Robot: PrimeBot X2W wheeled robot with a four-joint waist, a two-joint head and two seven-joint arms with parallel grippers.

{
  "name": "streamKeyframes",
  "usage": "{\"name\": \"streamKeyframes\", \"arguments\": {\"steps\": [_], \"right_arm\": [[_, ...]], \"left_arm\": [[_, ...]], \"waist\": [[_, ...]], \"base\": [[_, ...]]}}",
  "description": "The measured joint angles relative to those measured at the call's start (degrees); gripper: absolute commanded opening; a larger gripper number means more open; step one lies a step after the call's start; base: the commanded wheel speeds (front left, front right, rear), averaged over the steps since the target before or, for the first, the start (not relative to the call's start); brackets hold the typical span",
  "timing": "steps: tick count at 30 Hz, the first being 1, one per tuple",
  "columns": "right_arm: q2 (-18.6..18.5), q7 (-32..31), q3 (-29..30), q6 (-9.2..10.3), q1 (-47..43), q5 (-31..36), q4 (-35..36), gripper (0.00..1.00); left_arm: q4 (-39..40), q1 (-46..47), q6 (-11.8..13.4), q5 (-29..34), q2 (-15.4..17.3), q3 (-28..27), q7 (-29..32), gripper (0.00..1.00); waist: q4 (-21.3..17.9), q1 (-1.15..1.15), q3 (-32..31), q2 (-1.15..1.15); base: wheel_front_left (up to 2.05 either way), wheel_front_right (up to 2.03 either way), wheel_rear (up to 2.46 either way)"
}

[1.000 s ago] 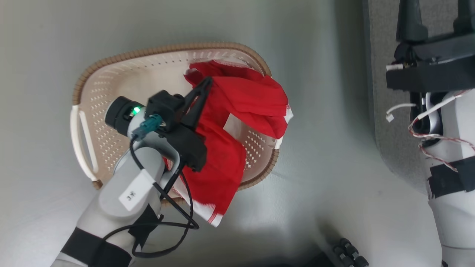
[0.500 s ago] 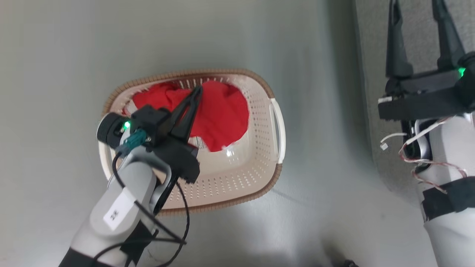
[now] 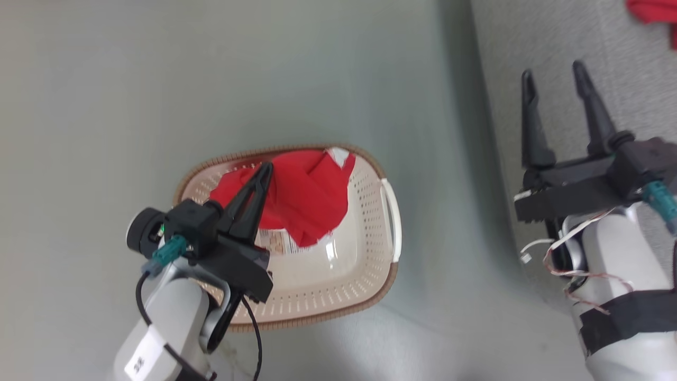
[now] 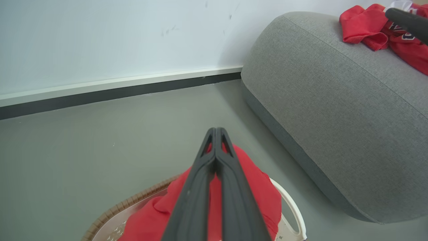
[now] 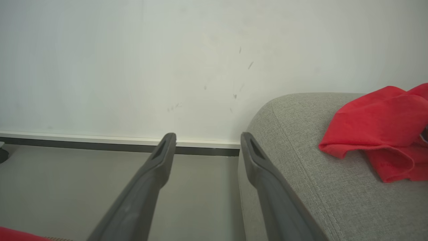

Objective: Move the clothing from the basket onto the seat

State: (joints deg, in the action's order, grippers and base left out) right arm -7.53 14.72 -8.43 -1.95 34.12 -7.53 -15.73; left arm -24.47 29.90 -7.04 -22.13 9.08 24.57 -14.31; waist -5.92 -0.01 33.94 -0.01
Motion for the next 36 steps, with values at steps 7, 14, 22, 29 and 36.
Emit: {"name": "streamKeyframes", "arguments": {"steps": [7,14,22,29,36], "right_arm": [[1.03,0.00,-0.78,-0.08,-2.07,-0.15,-1.71,1.00],[1.26,0.00,-1.18,-0.58,-4.27,-0.52,-3.05,1.00],[1.62,0.00,-1.54,-0.92,-6.36,-0.53,-3.69,1.00],[1.90,0.00,-2.30,-1.40,-7.40,-0.54,-4.11,1.00],[2.05,0.00,-2.82,-1.66,-9.23,-0.55,-3.71,1.00]], "left_arm": [[3.92,-4.62,1.14,0.11,0.32,-1.76,0.00,0.00],[6.67,-9.38,2.18,0.51,0.51,-2.85,0.00,0.00],[8.67,-13.35,3.09,0.52,0.56,-3.80,0.00,0.53],[10.65,-16.64,4.32,0.52,0.33,-5.13,-0.01,1.00],[12.58,-17.64,5.60,0.51,0.85,-7.84,-0.01,1.00]], "waist": [[-0.66,0.01,-4.92,0.00],[-1.69,0.01,-9.52,0.00],[-2.61,0.01,-14.12,0.00],[-3.23,0.01,-17.39,0.00],[-3.83,0.01,-19.46,0.00]], "base": [[0.00,0.00,0.00],[0.00,0.00,0.00],[0.00,0.00,0.00],[0.00,0.00,0.00],[0.00,0.00,0.00]]}}
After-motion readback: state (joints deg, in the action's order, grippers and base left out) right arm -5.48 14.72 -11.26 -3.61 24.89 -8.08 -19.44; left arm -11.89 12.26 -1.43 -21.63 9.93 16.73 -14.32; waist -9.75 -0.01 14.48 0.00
